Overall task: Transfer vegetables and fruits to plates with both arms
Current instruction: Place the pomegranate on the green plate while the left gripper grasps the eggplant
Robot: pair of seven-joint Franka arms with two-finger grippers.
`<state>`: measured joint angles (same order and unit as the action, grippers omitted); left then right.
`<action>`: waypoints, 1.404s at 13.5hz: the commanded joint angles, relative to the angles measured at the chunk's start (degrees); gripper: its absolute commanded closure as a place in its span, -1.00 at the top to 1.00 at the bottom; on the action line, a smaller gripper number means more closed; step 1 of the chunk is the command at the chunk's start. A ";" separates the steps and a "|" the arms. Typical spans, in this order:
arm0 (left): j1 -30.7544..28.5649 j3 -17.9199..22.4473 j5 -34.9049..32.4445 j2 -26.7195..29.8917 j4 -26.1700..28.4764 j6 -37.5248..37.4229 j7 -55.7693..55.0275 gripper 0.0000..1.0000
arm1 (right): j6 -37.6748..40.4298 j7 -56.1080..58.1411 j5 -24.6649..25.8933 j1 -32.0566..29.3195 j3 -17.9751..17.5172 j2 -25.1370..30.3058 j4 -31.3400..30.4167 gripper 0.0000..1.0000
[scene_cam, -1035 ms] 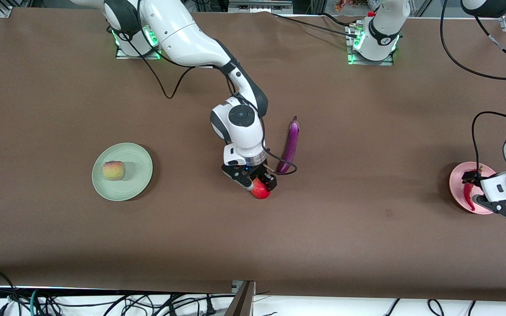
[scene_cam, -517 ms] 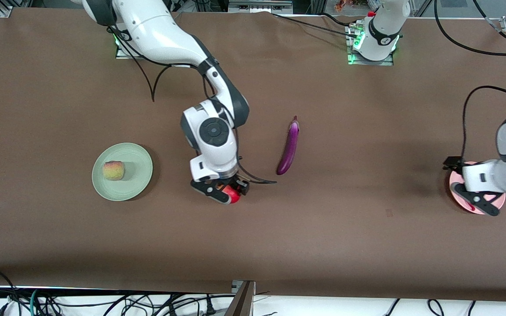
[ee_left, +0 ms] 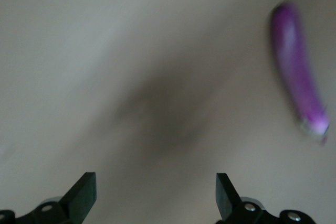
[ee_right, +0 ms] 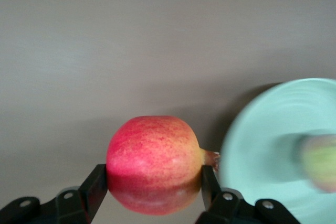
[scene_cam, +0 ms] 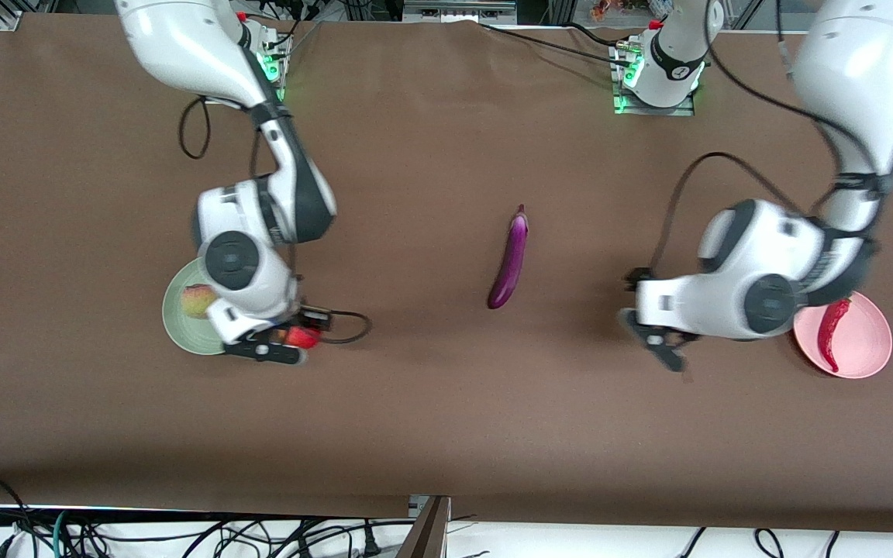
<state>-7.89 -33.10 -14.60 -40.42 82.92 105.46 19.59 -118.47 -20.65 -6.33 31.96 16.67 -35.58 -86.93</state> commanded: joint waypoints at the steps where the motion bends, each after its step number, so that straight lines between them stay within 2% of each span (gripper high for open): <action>1: 8.92 3.04 -0.43 -1.76 0.04 3.60 -10.22 1.00 | -1.32 9.20 -0.17 -2.07 1.33 5.60 -9.04 -0.17; 4: 12.46 3.84 -1.57 -2.38 4.78 11.58 -23.15 1.00 | -2.03 12.82 -4.11 -5.67 1.69 5.43 -11.07 -0.08; 5: 13.07 3.92 -1.58 -2.39 7.32 15.79 -25.28 1.00 | -2.12 13.61 -5.78 -5.94 1.69 5.17 -11.16 0.01; 7: 13.25 4.01 -1.58 -2.47 12.07 23.36 -28.00 1.00 | -2.20 14.24 -6.24 -6.56 1.69 4.90 -11.95 0.03; 8: 13.25 3.93 -1.58 -2.65 12.61 24.26 -29.94 1.00 | -2.64 14.24 -6.24 -6.74 1.69 4.73 -12.56 0.05; 9: 13.60 3.92 -1.49 -2.82 12.62 24.35 -30.57 1.00 | -3.78 14.24 -6.24 -6.74 1.69 4.73 -13.96 0.20; 10: 14.21 3.92 -1.49 -3.09 12.62 24.35 -31.09 1.00 | -5.09 14.15 -6.24 -6.74 1.69 4.73 -15.37 0.25; 11: 14.66 3.84 -1.49 -3.26 12.62 24.44 -32.75 1.00 | -6.41 14.15 -6.33 -6.74 1.69 4.73 -16.51 0.48; 12: 15.01 3.92 -1.49 -3.26 12.62 24.44 -33.73 1.00 | -7.03 14.15 -6.33 -6.82 1.69 4.73 -16.96 0.95; 18: 16.85 3.92 -1.40 -5.11 12.70 24.44 -36.72 1.00 | -4.85 14.41 -6.06 -7.09 1.61 7.44 -14.68 0.98; 19: 16.94 4.01 -1.49 -5.63 12.70 24.44 -36.81 0.69 | -3.71 13.80 -6.06 -6.74 1.52 9.37 -14.68 0.98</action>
<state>8.32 -29.40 -15.41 -45.23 95.69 129.34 -15.85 -124.45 -7.73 -11.47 25.35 18.72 -30.64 -100.93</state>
